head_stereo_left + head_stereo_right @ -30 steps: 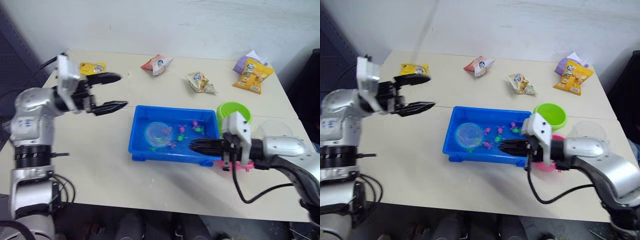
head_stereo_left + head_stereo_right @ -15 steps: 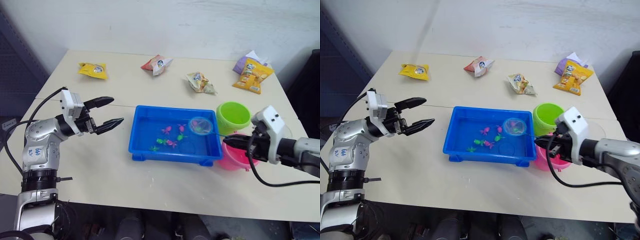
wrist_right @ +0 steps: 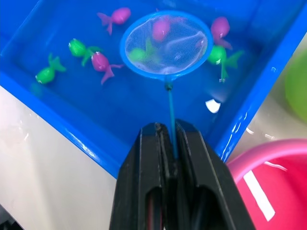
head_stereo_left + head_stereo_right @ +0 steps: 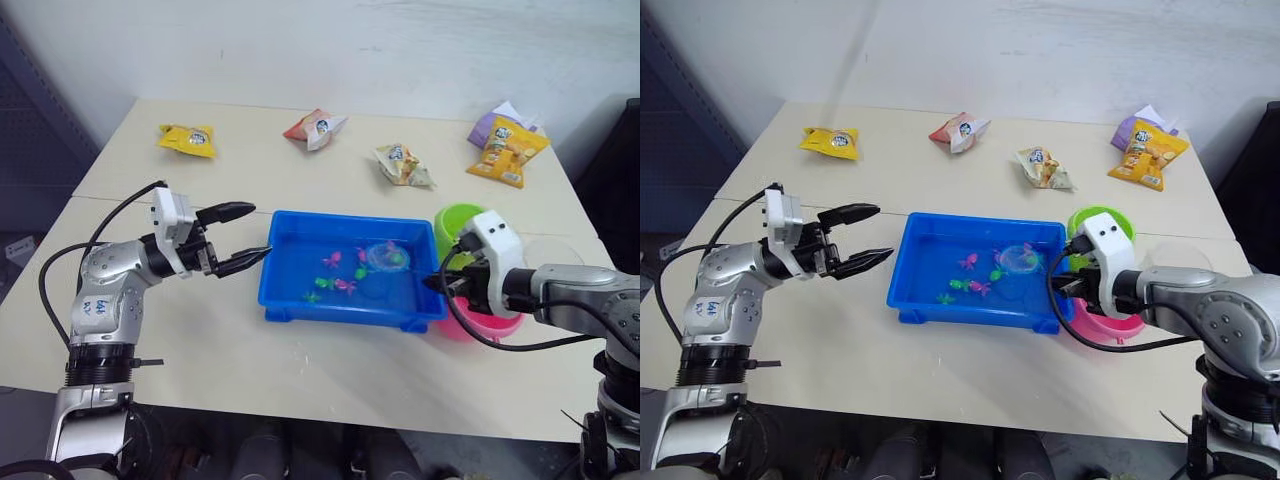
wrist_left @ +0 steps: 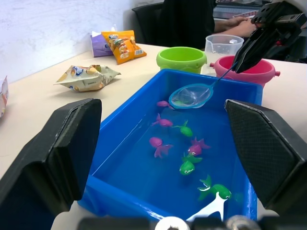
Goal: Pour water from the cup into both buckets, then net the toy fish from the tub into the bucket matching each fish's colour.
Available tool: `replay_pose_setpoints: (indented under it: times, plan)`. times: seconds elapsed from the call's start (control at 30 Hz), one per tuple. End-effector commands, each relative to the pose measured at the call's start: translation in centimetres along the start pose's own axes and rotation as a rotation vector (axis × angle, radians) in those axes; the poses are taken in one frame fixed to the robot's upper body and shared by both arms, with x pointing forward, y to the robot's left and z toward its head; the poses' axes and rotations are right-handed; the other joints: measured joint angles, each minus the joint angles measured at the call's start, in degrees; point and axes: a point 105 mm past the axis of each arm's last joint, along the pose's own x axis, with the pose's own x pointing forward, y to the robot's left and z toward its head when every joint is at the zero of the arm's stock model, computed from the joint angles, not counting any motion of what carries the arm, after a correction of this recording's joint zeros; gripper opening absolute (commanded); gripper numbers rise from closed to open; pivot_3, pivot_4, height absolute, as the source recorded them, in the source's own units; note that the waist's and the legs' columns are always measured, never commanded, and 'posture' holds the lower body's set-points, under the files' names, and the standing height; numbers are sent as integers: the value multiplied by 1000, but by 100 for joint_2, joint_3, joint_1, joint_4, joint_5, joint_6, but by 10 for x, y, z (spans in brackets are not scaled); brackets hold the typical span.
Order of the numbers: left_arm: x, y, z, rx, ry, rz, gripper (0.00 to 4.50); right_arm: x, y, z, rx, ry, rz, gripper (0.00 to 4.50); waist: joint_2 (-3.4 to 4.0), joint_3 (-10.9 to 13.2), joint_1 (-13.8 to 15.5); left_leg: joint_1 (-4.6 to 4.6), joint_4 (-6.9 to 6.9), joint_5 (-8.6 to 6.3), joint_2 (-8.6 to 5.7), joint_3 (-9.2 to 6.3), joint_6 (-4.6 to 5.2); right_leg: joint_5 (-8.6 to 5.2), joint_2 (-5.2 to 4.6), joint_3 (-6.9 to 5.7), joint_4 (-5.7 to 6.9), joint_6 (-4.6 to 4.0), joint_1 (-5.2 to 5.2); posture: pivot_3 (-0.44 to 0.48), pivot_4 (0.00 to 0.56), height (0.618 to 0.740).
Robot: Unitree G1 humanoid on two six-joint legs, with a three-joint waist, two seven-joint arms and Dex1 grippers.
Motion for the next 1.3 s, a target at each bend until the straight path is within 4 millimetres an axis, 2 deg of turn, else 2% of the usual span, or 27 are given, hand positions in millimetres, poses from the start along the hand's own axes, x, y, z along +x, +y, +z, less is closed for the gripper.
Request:
replay_pose_setpoints:
  times: [0.03,0.4,0.73,0.97,1.17,1.3]
  plan:
    - [5,-6,8,29,-27,-25,4411,0,2,7,4,-29,-9,0,0,0,1,0,0,0,0,1,0,0,0,0,0,0,0,0,150,738]
    - [11,-8,7,34,-33,-36,4411,4,-8,7,68,-23,-62,0,1,0,-49,0,0,1,0,2,2,0,0,0,1,0,-1,0,150,738]
    - [9,-9,7,39,-30,-39,4411,5,-3,-17,139,84,-10,0,1,1,-60,-4,0,0,0,2,5,0,0,0,1,1,-1,0,150,738]
    - [6,-10,4,34,-25,-30,4411,-3,4,-12,154,70,27,0,2,1,-66,-5,-1,0,1,0,9,0,0,0,-4,1,-2,0,150,738]
    - [6,-11,3,27,-24,-30,4411,-8,22,1,153,54,98,0,1,1,-69,-6,-1,-8,1,1,23,0,0,-1,-12,1,-2,0,150,738]
    - [8,-11,4,21,-28,-30,4411,-2,18,4,173,53,52,0,1,1,-66,-6,0,-13,1,1,33,1,0,-1,-13,2,-2,0,150,738]
